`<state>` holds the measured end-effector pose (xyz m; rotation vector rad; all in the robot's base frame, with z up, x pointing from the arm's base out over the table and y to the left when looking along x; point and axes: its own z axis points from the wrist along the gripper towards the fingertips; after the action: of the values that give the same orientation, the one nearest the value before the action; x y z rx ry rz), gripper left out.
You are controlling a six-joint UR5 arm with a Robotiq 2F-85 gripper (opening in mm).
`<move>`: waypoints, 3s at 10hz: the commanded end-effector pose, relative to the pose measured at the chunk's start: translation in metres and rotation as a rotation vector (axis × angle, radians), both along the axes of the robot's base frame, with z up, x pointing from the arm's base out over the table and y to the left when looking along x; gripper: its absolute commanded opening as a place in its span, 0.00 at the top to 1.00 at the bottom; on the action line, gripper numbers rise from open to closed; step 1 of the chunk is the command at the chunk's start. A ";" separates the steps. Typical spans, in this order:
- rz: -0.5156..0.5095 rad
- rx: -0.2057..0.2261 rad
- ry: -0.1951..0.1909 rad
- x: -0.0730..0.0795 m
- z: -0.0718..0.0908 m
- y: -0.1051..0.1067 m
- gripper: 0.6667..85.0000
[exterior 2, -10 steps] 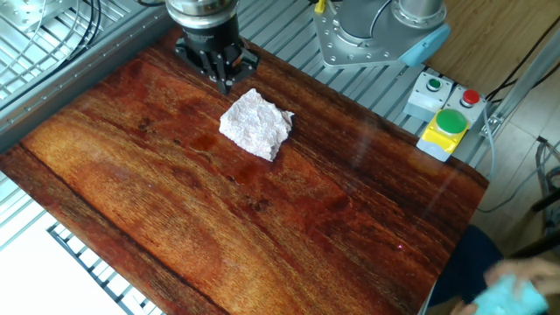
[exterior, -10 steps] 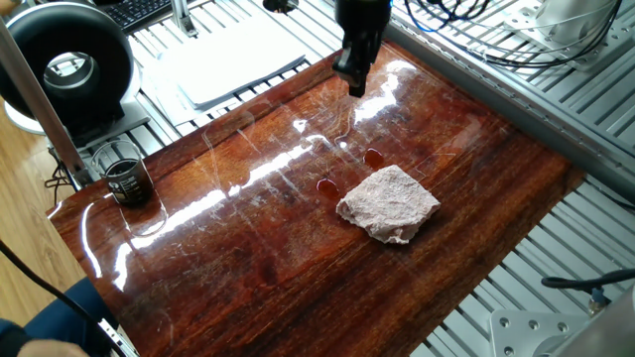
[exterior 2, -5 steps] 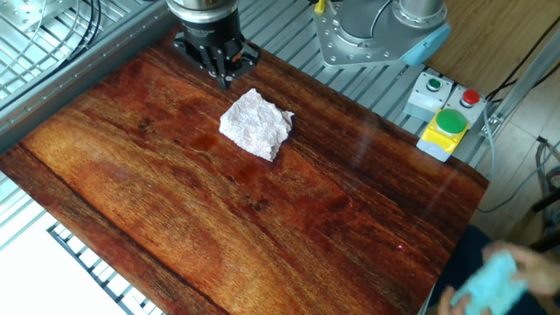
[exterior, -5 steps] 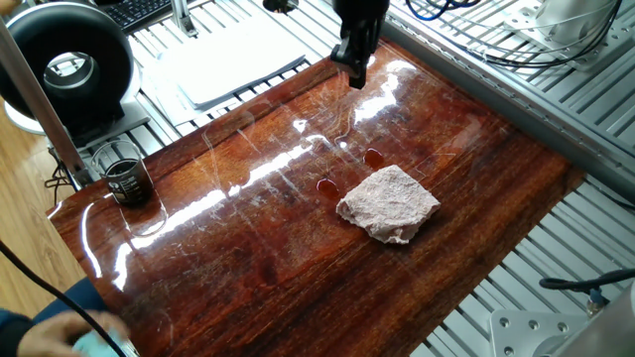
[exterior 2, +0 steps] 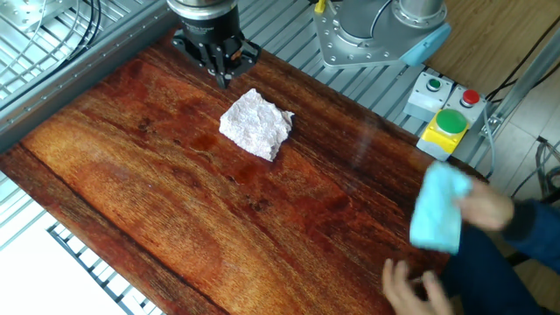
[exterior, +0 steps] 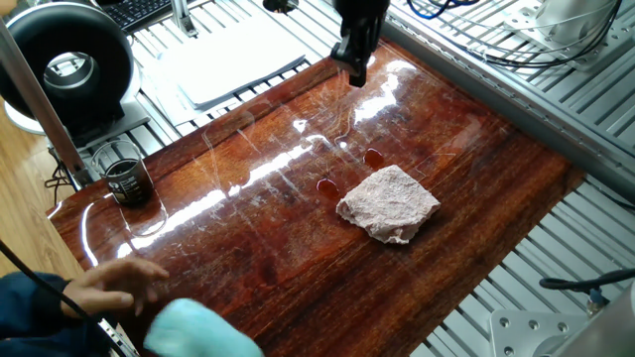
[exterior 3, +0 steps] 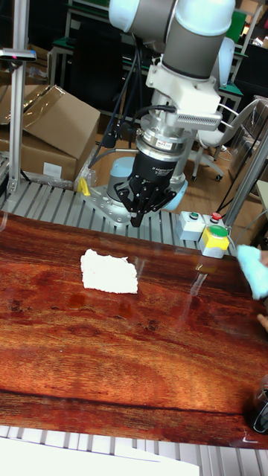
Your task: Clean the table with a cloth
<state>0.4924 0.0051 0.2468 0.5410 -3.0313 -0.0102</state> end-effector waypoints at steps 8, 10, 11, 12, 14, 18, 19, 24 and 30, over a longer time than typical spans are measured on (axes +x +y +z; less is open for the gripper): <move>0.016 0.083 -0.113 0.024 -0.052 0.015 1.00; 0.047 0.049 -0.043 0.005 -0.053 0.006 1.00; 0.055 0.032 -0.003 -0.005 -0.052 0.001 1.00; 0.071 -0.004 0.016 -0.010 -0.052 -0.009 1.00; 0.062 -0.022 0.008 -0.008 -0.052 -0.013 1.00; 0.021 0.080 0.041 -0.030 -0.097 0.001 1.00; 0.028 0.079 0.012 -0.029 -0.120 -0.004 0.98; 0.187 0.040 0.093 -0.058 -0.168 -0.040 0.28; 0.066 0.048 0.071 -0.072 -0.212 -0.020 0.28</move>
<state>0.4224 -0.0231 0.0516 0.6767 -2.9205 -0.0780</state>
